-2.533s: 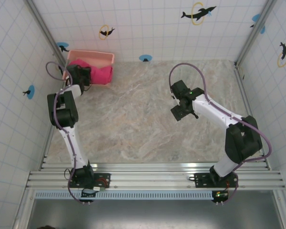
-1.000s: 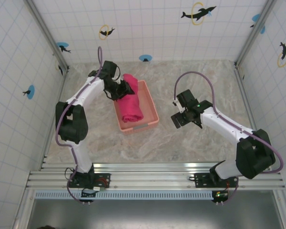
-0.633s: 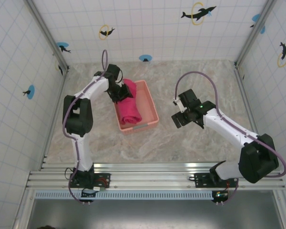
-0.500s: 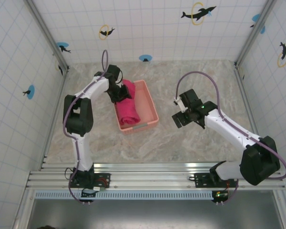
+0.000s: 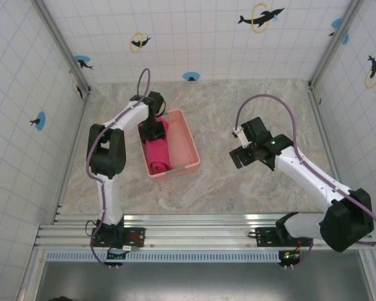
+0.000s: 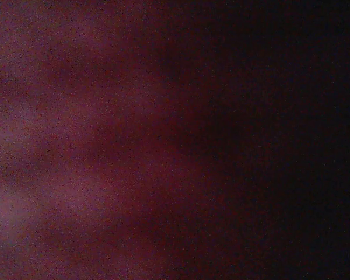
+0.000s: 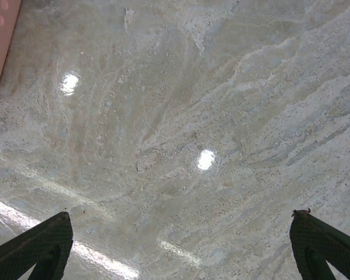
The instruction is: Roll up the long pants
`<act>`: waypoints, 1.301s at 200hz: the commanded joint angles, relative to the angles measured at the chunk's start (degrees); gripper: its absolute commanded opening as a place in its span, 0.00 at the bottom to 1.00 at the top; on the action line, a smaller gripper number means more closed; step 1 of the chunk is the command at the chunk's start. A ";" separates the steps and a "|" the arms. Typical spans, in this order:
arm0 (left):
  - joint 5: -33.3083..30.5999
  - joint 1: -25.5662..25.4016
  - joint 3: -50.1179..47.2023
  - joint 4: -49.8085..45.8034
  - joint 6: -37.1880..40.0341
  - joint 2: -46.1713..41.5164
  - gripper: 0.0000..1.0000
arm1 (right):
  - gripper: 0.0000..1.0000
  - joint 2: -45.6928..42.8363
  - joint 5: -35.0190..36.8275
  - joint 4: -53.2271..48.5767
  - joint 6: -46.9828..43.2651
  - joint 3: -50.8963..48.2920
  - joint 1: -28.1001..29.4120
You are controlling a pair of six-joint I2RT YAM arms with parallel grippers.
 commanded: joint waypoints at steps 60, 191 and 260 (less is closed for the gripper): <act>-8.18 0.06 1.38 -9.94 -0.74 -5.64 0.39 | 0.99 -4.60 -1.19 -2.19 -0.82 -0.71 -0.12; -13.38 0.28 1.01 -0.84 2.33 -22.75 0.98 | 0.99 -4.89 0.14 -1.46 0.41 -0.93 -0.19; -30.83 7.08 -31.77 0.90 -11.86 -49.09 0.98 | 0.99 5.70 3.02 1.18 4.64 9.31 -2.33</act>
